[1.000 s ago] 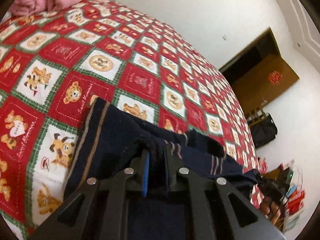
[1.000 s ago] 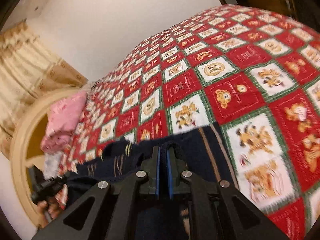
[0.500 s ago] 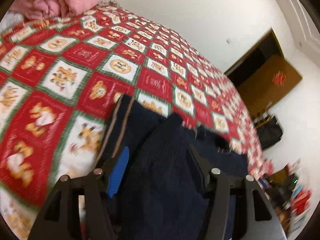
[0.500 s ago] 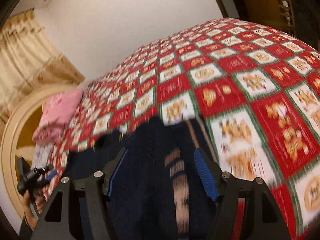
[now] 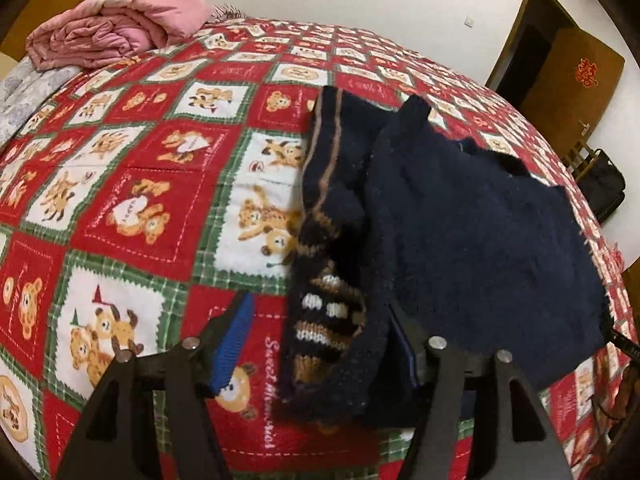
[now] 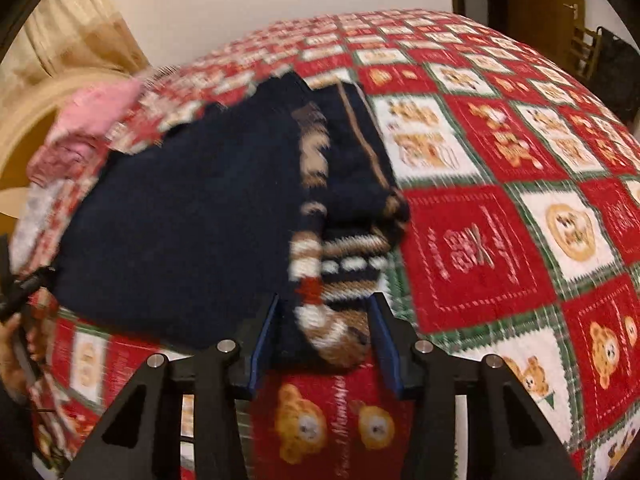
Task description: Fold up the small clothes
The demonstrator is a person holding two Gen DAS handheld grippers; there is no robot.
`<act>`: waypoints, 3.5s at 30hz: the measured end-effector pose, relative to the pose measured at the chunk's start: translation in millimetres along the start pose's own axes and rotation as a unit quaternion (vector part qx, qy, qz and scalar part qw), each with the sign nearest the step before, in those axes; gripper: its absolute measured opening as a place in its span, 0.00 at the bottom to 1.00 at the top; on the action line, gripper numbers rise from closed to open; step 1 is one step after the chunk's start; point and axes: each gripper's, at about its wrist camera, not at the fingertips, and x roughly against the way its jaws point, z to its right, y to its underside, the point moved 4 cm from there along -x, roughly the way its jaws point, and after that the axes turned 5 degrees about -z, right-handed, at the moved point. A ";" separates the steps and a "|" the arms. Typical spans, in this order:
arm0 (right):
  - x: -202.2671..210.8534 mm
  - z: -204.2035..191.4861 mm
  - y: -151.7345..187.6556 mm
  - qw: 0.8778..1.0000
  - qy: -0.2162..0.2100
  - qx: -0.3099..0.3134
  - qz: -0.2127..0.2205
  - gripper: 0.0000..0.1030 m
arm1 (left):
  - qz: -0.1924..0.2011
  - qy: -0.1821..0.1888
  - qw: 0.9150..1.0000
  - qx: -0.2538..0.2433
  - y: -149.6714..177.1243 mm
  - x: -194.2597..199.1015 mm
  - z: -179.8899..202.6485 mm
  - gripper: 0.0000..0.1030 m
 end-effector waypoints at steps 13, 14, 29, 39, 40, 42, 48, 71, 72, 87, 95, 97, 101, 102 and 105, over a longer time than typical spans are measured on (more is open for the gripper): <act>50.5 -52.7 -11.0 0.993 -0.029 0.017 0.109 0.45 | 0.073 0.006 0.997 -0.009 -95.0 34.6 45.3 0.76; 45.5 -60.1 -9.4 0.993 -0.031 0.027 0.106 0.45 | 0.065 0.000 0.998 -0.010 -102.4 24.6 51.2 0.76; 9.5 -71.0 12.0 0.993 -0.047 0.075 0.077 0.46 | -0.024 -0.061 0.996 0.068 -125.5 -79.9 34.7 0.91; 3.8 -41.4 2.9 0.996 -0.004 0.036 0.076 0.46 | 0.051 -0.039 0.998 0.007 -45.3 20.2 25.8 0.90; -1.3 -39.0 3.8 0.997 -0.006 0.033 0.067 0.46 | 0.044 -0.046 0.998 -0.004 -36.5 18.1 24.2 0.90; -3.1 -40.2 3.2 0.997 0.004 0.045 0.069 0.46 | 0.032 -0.067 0.997 -0.015 -24.5 7.1 19.0 0.90; -2.0 -49.2 6.0 0.995 0.044 0.069 0.061 0.46 | 0.009 -0.058 0.998 0.001 -3.6 -8.0 5.5 0.91; 38.7 -69.7 19.4 0.991 0.076 0.072 0.085 0.46 | 0.005 -0.020 0.999 -0.029 28.0 8.5 0.7 0.96; 42.1 -76.0 19.8 0.990 0.075 0.077 0.089 0.46 | 0.006 -0.019 0.999 -0.031 30.8 10.6 0.2 0.96; 1.7 -278.2 32.5 0.956 0.006 0.280 0.087 0.46 | 0.004 0.018 1.000 -0.008 34.9 33.7 -43.8 0.97; -16.8 -355.4 52.3 0.930 -0.020 0.356 0.086 0.46 | 0.039 0.026 0.998 0.036 7.7 47.8 -77.0 0.96; -19.1 -369.9 53.9 0.925 -0.027 0.369 0.088 0.46 | 0.039 0.018 0.998 0.045 5.3 45.4 -85.0 0.96; -32.3 -398.0 53.7 0.918 -0.028 0.386 0.083 0.46 | 0.032 0.018 0.997 0.072 8.6 39.7 -101.0 0.96; -37.1 -403.4 54.4 0.917 -0.024 0.391 0.078 0.46 | 0.029 0.021 0.996 0.079 10.9 37.3 -104.2 0.96; -49.9 -421.1 56.7 0.910 -0.020 0.407 0.069 0.46 | 0.028 0.023 0.996 0.084 15.7 34.8 -108.4 0.96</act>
